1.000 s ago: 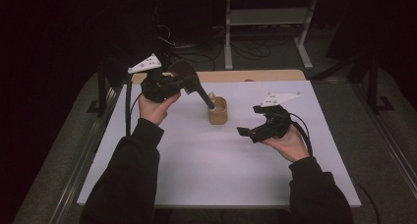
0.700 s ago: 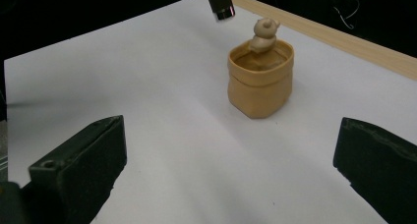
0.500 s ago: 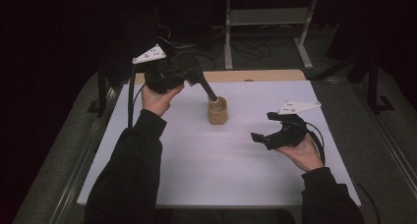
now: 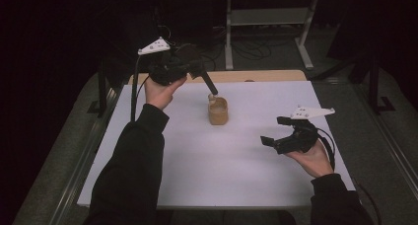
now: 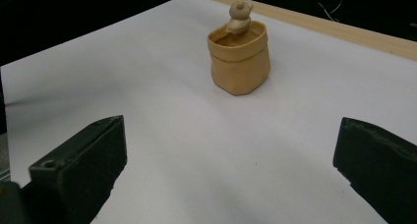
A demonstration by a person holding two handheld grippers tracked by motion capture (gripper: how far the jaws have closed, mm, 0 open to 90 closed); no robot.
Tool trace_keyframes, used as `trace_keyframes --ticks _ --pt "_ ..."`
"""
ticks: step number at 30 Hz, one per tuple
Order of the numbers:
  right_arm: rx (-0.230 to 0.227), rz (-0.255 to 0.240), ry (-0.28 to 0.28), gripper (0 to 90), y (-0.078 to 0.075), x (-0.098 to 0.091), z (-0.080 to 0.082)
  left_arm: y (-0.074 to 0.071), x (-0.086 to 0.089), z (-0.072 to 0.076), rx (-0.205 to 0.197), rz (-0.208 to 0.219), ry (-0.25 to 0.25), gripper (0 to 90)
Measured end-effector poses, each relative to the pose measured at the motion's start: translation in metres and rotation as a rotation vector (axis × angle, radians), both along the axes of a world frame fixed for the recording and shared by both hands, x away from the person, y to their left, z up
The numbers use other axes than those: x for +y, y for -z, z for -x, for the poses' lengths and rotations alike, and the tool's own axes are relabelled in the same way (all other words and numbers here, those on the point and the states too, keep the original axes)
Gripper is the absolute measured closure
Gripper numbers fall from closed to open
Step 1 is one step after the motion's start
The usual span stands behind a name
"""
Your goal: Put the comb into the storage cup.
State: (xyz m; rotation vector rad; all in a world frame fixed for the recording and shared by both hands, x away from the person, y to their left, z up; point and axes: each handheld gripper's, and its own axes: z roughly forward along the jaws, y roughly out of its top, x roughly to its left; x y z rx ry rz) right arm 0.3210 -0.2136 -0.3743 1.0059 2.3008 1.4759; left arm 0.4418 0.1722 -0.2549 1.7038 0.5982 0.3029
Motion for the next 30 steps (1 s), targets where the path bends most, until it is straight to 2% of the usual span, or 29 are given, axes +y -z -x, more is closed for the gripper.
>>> trace_keyframes --ticks 8,17,21,30 --pt "-0.001 -0.01 0.021 0.0 0.008 -0.011 0.008 0.003 -0.008 -0.009 0.002 -0.041 0.001 84.8" --pt "-0.002 -0.018 0.037 0.0 0.015 -0.02 0.014 0.011 -0.01 -0.017 0.023 -0.06 -0.007 84.8" --pt "-0.005 -0.02 0.041 0.0 0.017 -0.021 0.016 0.015 -0.013 -0.016 0.012 -0.081 -0.004 84.8" --pt "-0.006 -0.02 0.055 0.0 0.023 -0.025 0.021 0.028 -0.016 -0.018 0.03 -0.085 -0.007 84.7"
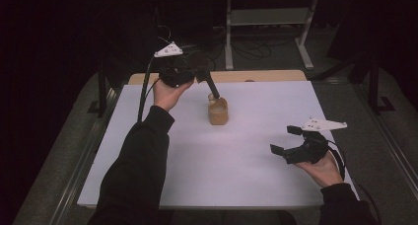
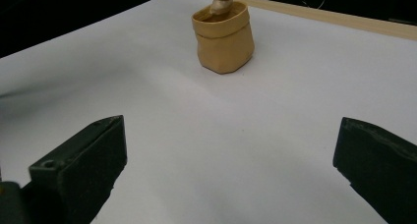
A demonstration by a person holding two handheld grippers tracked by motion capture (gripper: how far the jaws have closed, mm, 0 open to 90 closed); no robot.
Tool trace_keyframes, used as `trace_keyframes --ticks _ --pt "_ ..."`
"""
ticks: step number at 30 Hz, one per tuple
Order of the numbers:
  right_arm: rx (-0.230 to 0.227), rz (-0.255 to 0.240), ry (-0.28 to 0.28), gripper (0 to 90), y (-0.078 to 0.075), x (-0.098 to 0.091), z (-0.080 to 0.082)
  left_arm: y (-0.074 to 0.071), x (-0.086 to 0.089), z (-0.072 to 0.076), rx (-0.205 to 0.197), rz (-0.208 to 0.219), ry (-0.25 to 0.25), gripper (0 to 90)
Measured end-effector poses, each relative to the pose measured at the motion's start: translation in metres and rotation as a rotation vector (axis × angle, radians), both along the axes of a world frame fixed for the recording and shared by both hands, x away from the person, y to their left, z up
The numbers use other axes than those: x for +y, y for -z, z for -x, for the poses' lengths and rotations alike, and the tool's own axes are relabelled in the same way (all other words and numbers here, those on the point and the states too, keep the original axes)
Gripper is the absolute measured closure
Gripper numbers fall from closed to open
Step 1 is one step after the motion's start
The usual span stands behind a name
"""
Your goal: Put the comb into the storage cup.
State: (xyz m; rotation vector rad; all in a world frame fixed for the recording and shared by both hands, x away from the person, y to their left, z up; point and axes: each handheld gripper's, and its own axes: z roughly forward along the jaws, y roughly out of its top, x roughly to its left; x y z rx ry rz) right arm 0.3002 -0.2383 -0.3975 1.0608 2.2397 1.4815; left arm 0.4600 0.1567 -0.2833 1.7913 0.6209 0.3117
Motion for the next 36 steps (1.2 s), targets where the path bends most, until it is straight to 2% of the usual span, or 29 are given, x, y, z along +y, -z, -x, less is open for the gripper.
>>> trace_keyframes --ticks 21,27,36 --pt "0.005 0.012 0.028 0.0 0.01 -0.013 0.01 0.034 -0.004 -0.003 0.048 -0.029 -0.001 84.7" --pt "0.006 0.011 0.032 0.0 0.011 -0.016 0.013 0.045 -0.004 -0.006 0.073 -0.018 -0.008 84.7" --pt "0.002 0.008 0.045 0.0 0.013 -0.023 0.016 0.054 -0.008 -0.008 0.086 -0.012 -0.009 84.7"
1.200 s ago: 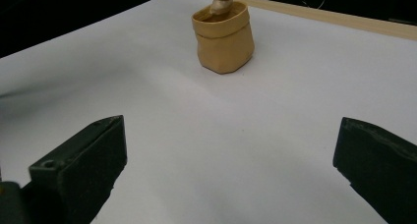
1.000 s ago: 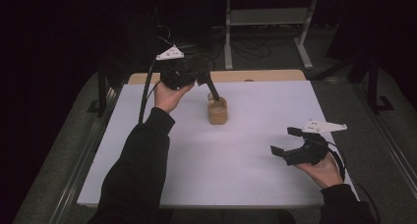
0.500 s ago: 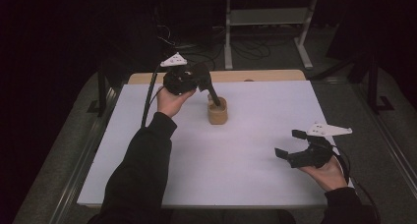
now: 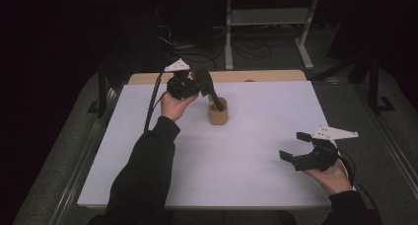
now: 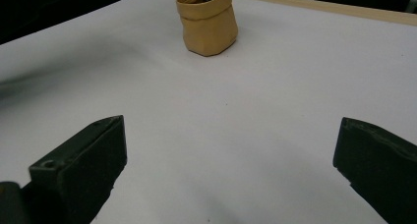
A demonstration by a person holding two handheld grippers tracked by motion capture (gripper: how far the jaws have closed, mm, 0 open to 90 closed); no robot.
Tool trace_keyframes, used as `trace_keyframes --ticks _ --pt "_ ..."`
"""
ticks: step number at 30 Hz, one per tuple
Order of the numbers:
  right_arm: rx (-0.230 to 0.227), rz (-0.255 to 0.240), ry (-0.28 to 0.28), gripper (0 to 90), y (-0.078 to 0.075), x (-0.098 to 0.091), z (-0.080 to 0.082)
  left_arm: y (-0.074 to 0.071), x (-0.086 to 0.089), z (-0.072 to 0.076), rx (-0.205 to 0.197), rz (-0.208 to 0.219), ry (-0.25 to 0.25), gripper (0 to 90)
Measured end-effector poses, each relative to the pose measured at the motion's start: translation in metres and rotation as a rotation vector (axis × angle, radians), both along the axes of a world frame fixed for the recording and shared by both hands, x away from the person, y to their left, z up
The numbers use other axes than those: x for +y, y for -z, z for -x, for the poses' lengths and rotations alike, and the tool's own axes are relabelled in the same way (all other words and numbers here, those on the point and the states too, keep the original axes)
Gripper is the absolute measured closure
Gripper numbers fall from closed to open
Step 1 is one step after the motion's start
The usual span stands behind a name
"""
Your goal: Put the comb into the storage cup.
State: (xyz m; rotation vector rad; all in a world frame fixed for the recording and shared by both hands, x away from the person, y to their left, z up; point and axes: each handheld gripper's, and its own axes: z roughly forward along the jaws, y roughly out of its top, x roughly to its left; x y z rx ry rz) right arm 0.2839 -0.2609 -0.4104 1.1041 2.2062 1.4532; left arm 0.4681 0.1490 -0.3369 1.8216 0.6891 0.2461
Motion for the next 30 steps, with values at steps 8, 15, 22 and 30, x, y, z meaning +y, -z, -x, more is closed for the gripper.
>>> trace_keyframes --ticks 8,15,22,30 --pt "-0.002 -0.004 0.009 0.0 0.001 -0.005 0.003 0.009 -0.001 -0.003 0.019 0.021 -0.005 84.7" --pt "0.002 -0.003 0.013 0.0 0.003 -0.007 0.004 0.018 -0.001 -0.006 0.043 0.038 -0.012 84.7" --pt "0.005 -0.005 0.02 0.0 0.005 -0.01 0.005 0.026 0.002 -0.008 0.061 0.065 -0.023 84.7" --pt "0.007 0.001 0.027 0.0 0.008 -0.013 0.005 0.032 0.01 -0.009 0.088 0.115 -0.039 85.0"
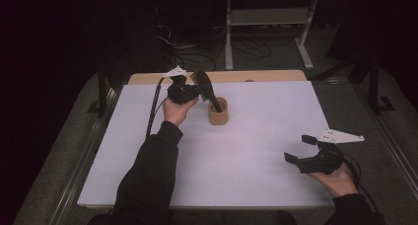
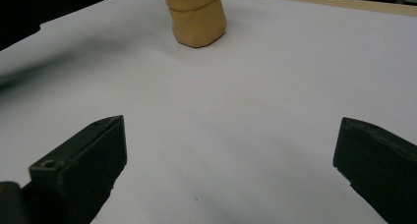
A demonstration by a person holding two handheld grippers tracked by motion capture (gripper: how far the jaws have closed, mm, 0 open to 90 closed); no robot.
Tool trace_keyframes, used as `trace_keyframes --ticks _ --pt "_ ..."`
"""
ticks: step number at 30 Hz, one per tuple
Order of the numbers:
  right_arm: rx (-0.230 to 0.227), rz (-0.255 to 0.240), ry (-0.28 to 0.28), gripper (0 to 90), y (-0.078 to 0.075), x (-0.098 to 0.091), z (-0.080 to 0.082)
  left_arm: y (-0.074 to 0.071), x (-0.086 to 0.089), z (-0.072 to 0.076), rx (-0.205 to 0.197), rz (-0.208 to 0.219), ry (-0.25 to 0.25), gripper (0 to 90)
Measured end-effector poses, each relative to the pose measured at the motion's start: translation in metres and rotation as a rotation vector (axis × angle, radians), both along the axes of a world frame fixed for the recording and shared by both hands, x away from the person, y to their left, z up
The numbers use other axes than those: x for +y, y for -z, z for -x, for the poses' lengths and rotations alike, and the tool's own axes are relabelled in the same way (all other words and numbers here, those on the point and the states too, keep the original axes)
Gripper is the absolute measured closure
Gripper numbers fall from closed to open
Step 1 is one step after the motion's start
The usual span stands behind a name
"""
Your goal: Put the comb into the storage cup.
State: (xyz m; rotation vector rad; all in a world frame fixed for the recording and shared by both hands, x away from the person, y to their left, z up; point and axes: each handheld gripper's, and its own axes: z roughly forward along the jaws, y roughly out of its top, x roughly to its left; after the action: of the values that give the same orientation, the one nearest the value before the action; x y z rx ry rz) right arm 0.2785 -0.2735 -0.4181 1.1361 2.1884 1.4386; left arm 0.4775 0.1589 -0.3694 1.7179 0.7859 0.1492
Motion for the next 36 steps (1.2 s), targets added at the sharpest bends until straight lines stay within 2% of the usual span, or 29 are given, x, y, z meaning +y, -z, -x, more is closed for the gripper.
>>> trace_keyframes --ticks 3,9,17,22,26,31,36 --pt "0.002 0.0 0.003 0.0 0.0 -0.001 0.0 0.0 0.003 0.002 -0.013 -0.004 -0.01 83.8" --pt "0.003 0.005 -0.001 0.0 0.001 0.0 -0.001 -0.003 0.015 0.005 -0.017 0.042 -0.015 72.3" --pt "0.007 0.007 -0.003 0.0 0.001 0.001 -0.001 0.0 0.028 0.011 -0.021 0.075 -0.024 58.0" --pt "0.009 0.012 -0.005 0.0 0.002 0.002 -0.002 0.002 0.035 0.015 -0.025 0.078 -0.036 49.5" --pt "0.009 0.014 -0.006 0.0 0.002 0.002 -0.002 0.003 0.042 0.018 -0.022 0.087 -0.017 42.9" --pt "0.011 0.018 -0.007 0.0 0.003 0.003 -0.003 0.004 0.048 0.023 -0.044 0.073 -0.023 31.9" --pt "0.011 0.024 -0.01 0.0 0.003 0.003 -0.004 0.004 0.055 0.025 -0.021 0.069 -0.051 17.5"
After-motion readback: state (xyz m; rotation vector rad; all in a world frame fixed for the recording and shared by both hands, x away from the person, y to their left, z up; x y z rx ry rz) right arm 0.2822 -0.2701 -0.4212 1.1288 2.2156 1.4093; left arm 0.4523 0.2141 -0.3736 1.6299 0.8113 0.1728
